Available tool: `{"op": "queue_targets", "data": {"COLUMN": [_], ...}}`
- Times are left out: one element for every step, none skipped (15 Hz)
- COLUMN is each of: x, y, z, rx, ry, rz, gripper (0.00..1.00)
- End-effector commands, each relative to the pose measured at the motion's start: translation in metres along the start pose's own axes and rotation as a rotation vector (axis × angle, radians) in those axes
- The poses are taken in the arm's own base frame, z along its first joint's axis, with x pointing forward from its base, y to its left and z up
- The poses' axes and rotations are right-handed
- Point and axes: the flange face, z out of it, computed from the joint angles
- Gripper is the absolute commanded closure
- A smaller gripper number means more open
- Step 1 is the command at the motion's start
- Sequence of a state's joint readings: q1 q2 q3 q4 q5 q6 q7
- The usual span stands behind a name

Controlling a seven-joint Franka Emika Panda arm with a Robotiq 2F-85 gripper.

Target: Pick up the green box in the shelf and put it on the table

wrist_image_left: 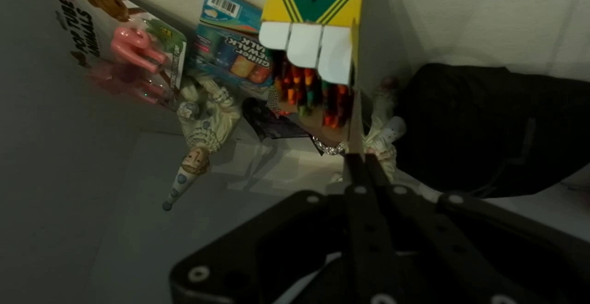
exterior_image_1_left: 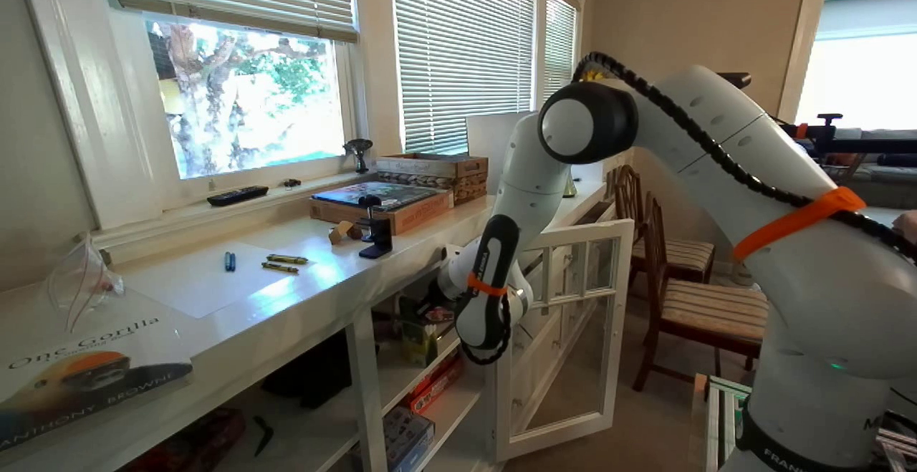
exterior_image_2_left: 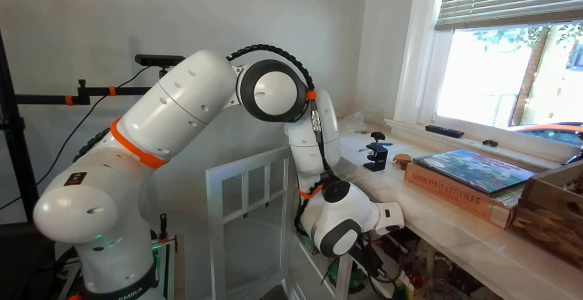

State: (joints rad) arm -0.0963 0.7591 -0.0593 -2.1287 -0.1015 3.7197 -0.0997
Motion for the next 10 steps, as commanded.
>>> {"op": "queue_targets", "data": {"x": [0.001, 0.000, 0.000, 0.000, -0.001, 0.000, -0.001, -0.001, -0.002, -0.002], "y": [0.000, 0.000, 0.001, 0.001, 0.001, 0.001, 0.001, 0.002, 0.002, 0.002], "z": [-0.011, -0.012, -0.013, -0.014, -0.015, -0.016, -0.017, -0.019, -0.021, -0.022], "rx": [-0.005, -0.006, -0.008, -0.008, -0.009, -0.009, -0.013, -0.016, -0.020, -0.022], "ry": [-0.030, -0.030, -0.031, -0.033, -0.034, -0.033, -0.037, -0.041, -0.042, -0.044], "rz": [0.007, 0.007, 0.007, 0.008, 0.008, 0.006, 0.005, 0.008, 0.006, 0.008], "gripper": [1.00, 1.00, 1.00, 1.00, 1.00, 1.00, 1.00, 1.00, 1.00, 1.00]}}
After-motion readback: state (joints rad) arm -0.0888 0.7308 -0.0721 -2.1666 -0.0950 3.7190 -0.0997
